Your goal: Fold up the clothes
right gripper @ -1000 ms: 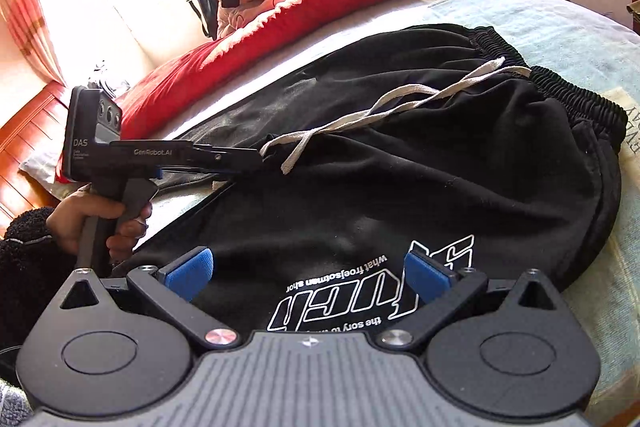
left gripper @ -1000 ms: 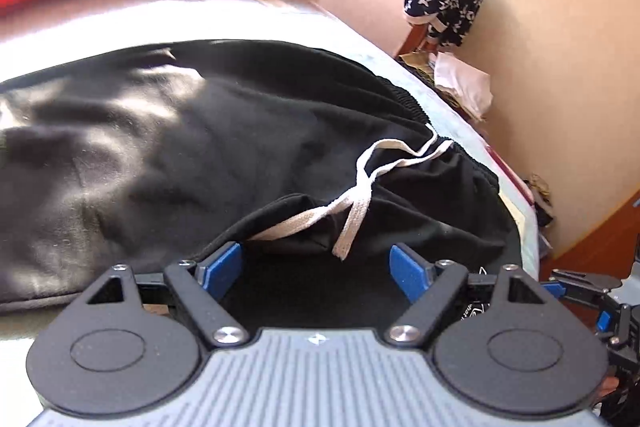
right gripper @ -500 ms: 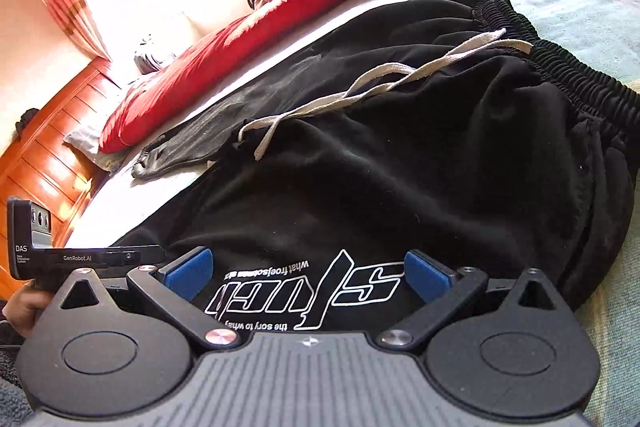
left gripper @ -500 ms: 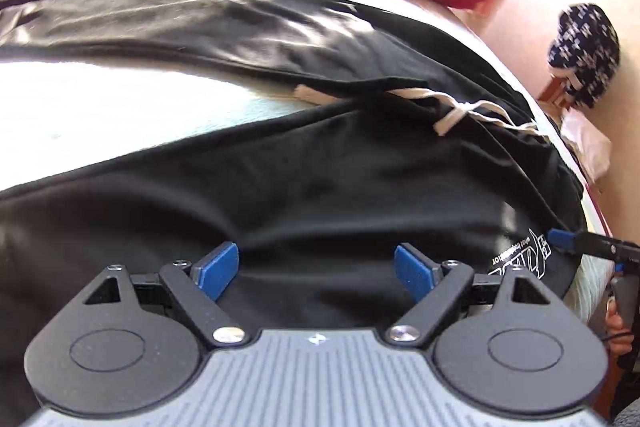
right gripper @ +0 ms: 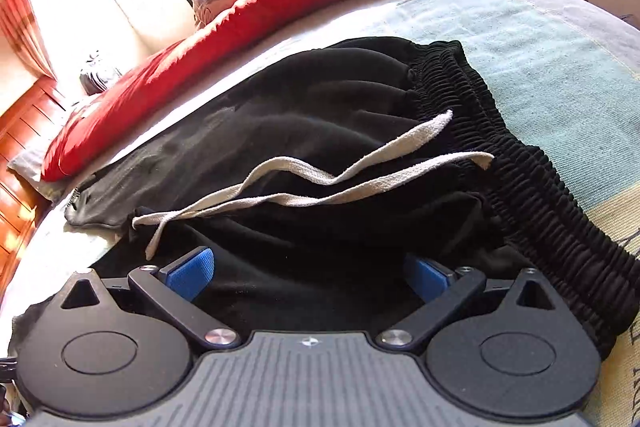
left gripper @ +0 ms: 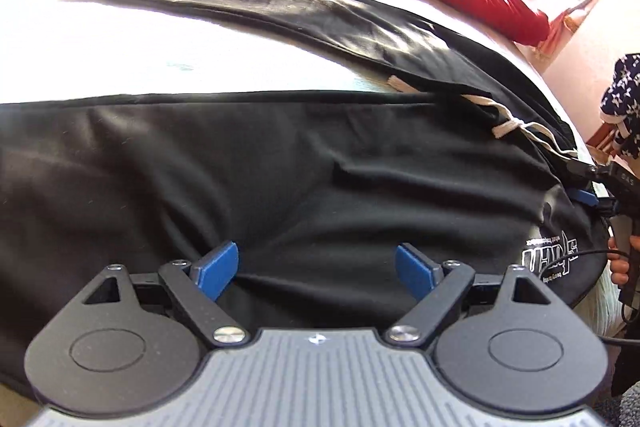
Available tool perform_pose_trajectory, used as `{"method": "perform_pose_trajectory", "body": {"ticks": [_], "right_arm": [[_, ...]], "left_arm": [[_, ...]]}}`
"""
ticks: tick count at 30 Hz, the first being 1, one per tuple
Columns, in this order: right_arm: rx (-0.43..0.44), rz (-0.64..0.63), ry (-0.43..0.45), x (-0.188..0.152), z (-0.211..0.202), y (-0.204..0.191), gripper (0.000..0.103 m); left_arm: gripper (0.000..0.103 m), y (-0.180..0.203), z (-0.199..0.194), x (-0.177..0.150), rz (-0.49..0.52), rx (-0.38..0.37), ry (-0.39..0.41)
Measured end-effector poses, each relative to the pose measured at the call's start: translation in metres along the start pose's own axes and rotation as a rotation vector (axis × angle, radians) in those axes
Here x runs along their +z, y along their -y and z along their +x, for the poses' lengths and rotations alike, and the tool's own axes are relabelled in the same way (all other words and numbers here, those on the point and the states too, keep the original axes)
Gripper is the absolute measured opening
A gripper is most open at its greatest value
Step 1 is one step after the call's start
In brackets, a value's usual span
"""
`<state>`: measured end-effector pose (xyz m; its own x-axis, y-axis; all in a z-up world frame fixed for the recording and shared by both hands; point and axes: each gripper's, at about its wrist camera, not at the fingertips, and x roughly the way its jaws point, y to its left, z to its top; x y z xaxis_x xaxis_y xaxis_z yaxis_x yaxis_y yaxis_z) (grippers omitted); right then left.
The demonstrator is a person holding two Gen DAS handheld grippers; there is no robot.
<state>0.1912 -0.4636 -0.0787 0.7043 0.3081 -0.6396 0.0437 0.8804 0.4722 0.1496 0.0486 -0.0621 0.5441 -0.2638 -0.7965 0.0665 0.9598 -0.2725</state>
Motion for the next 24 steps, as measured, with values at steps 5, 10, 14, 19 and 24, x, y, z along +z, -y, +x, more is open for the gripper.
{"method": "perform_pose_trajectory", "body": {"ticks": [5,10,14,19,24], "right_arm": [[-0.019,-0.090,-0.014,0.003,-0.015,-0.024,0.103],[0.105,-0.306,-0.020,-0.003,-0.019,-0.079,0.103],[0.183,-0.381,-0.077,-0.022,-0.011,-0.116,0.103],[0.187,-0.383,-0.176,-0.067,0.004,-0.136,0.103],[0.107,-0.438,-0.103,-0.105,-0.009,-0.153,0.103]], "left_arm": [[0.086,-0.016,-0.022,-0.008,-0.056,0.048,0.044],[0.086,-0.010,-0.003,-0.012,-0.003,0.060,0.043],[0.087,-0.011,-0.009,-0.028,0.062,0.047,0.057],[0.087,-0.046,-0.034,-0.043,0.026,0.041,0.085],[0.088,-0.092,-0.056,-0.054,0.003,0.117,0.112]]}}
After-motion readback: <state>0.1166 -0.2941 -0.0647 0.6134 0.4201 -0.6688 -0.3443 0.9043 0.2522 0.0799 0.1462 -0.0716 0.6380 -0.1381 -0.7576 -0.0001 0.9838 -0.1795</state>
